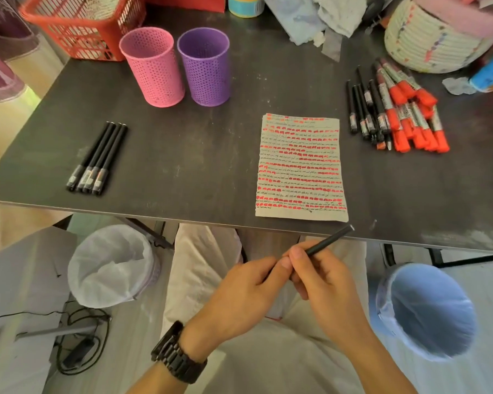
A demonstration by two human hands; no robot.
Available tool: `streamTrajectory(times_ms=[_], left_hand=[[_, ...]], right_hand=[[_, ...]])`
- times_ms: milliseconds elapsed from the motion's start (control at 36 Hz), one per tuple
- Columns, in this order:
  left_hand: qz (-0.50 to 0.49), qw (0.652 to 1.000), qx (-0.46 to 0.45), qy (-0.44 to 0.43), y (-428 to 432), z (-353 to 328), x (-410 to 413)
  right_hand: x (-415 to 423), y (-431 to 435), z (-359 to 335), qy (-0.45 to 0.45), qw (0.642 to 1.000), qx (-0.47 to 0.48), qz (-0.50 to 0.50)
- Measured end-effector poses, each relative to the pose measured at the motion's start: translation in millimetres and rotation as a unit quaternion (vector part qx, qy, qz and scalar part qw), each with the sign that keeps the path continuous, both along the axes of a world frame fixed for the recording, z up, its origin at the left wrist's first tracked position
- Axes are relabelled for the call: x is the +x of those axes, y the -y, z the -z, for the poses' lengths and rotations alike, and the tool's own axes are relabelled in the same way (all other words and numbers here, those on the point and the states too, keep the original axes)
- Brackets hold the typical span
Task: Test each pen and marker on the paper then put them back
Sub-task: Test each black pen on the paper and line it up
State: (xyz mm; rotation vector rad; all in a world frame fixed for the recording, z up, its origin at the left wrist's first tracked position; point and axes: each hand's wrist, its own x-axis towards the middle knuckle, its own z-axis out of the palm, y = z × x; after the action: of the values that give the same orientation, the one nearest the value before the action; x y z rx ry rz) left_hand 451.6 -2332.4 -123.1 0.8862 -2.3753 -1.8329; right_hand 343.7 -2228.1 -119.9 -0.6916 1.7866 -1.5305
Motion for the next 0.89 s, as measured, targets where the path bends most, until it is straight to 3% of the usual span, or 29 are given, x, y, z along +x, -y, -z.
streamTrajectory(times_ms=[306, 417, 500, 556, 694, 889], left_hand=[[-0.027, 0.998, -0.010, -0.051, 0.5, 6.7, 3.8], [-0.062, 0.990, -0.107, -0.061, 23.6, -2.9, 5.4], [-0.112, 0.960, -0.240, -0.091, 47.2, -9.4, -1.1], [-0.094, 0.938, -0.317, -0.104, 63.5, -11.7, -10.0], [-0.019, 0.922, -0.382, -0.052, 86.5, -2.4, -34.5], [-0.030, 0.914, -0.402, -0.047, 85.6, 9.7, -39.1]], right_hand=[[-9.1, -3.0, -4.5, 0.002, 0.999, -0.037, 0.008], [-29.9, 1.4, -15.0, 0.018, 0.991, -0.088, 0.097], [-45.5, 10.5, -26.5, 0.018, 0.985, -0.112, 0.127], [-52.1, 19.9, -31.5, 0.005, 0.986, -0.110, 0.128], [-60.0, 49.4, -33.6, -0.008, 0.990, -0.081, 0.116], [-67.3, 80.6, -26.6, -0.108, 0.987, -0.050, 0.104]])
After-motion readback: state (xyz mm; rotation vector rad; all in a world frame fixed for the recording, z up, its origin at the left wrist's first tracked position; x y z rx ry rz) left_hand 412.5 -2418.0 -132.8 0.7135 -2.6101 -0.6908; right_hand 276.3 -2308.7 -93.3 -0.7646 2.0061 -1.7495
